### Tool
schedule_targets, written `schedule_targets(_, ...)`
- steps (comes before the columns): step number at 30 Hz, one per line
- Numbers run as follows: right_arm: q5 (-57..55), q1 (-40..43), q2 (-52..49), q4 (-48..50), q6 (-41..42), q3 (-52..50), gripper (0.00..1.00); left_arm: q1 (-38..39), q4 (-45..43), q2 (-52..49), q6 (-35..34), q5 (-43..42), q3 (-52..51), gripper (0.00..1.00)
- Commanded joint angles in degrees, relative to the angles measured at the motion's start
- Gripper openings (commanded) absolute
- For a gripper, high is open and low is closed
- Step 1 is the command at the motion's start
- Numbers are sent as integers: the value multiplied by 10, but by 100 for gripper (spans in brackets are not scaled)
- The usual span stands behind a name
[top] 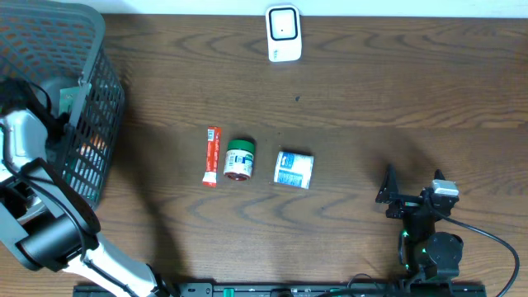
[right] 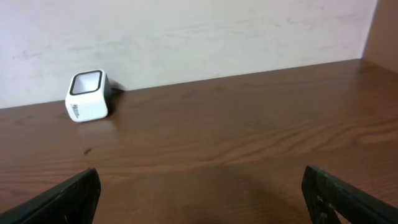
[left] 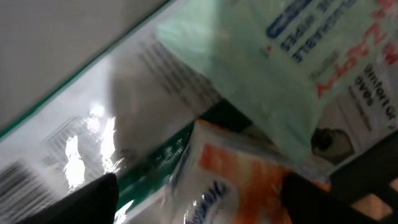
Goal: Scan the item barcode
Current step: 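Reach into the basket and grasp the orange snack packet with left gripper, then lift the orange packet out and carry it toward the table center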
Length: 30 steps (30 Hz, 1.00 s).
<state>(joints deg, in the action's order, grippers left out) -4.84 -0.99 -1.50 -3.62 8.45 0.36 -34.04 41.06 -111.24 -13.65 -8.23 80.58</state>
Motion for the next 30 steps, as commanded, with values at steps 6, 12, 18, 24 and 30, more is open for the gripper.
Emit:
schedule_targets(6, -2, -3, 0, -2, -8, 0, 99, -2, -11, 1, -5, -42, -19, 50)
schedule_targets(12, -2, -3, 0, -2, -8, 0, 99, -3, -17, 44, -5, -42, 0, 29)
schedule_targets(18, -2, -3, 0, -2, -8, 0, 99, -3, -43, 128, -16, -37, 1, 22)
schedule_targets(24, -2, -3, 0, -2, -8, 0, 99, -3, -66, 236, -32, -12, 1, 21)
schedule_targets(30, -2, -3, 0, -2, -8, 0, 99, -3, -76, 351, -69, -12, 1, 19)
